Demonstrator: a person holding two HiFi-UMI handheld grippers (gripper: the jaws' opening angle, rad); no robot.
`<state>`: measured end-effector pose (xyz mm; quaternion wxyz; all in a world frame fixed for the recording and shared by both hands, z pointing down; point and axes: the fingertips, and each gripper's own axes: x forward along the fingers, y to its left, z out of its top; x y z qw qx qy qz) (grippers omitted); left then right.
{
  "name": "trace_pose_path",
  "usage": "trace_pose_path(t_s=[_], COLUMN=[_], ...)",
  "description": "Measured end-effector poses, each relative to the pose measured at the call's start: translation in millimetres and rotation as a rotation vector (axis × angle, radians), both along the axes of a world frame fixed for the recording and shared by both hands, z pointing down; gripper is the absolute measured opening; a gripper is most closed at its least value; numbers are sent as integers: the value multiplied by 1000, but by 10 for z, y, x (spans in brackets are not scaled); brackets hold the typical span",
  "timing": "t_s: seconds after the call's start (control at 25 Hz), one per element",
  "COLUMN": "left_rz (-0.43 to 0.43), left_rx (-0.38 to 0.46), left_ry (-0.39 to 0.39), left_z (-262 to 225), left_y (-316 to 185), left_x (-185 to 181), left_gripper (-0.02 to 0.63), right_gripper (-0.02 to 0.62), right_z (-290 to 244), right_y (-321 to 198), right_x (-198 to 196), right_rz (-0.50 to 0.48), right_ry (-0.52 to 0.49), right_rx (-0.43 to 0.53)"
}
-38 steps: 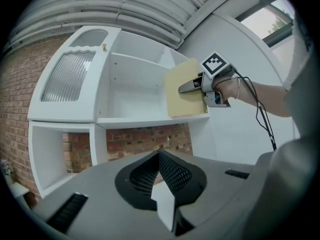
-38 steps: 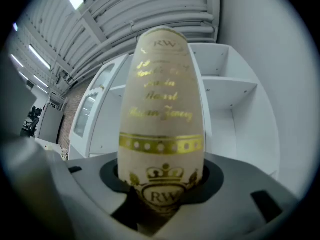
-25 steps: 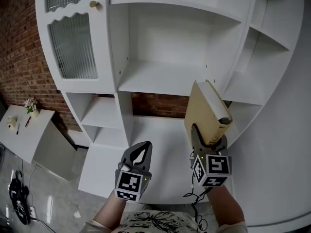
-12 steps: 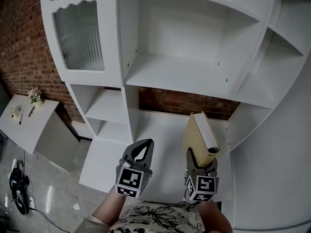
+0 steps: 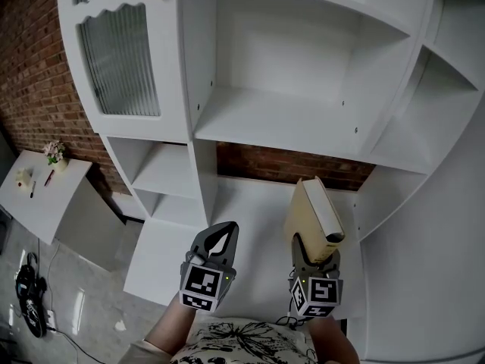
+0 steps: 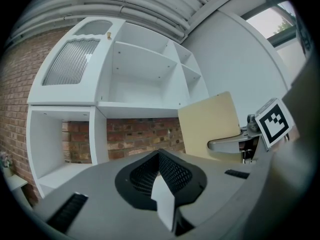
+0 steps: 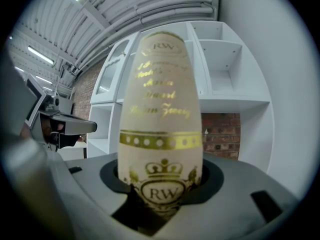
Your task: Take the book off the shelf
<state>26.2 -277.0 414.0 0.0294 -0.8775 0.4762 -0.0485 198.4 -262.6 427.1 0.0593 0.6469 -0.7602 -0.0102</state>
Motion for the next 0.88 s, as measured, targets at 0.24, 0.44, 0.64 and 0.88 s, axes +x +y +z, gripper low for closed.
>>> trace_pose_path(t_s=[0.24, 0.44, 0.64, 0.88], left_rz=[13, 17, 25, 27], left_rx=[-4, -7, -9, -15], left_ry=[-3, 0, -4, -3], left_z=[38, 47, 65, 83], left_y=[-17, -35, -52, -94], left_x=[58, 95, 137, 154], left_gripper=[2, 2, 2, 2], right_gripper=[232, 232, 232, 232], right_z=[17, -4, -12, 2], right_y=[-30, -37, -47, -66], right_x=[-5, 6, 18, 37], right_rz=[-3, -7, -7, -6], right_ry=[2, -7, -13, -18], right_rx=[-5, -2, 0, -4])
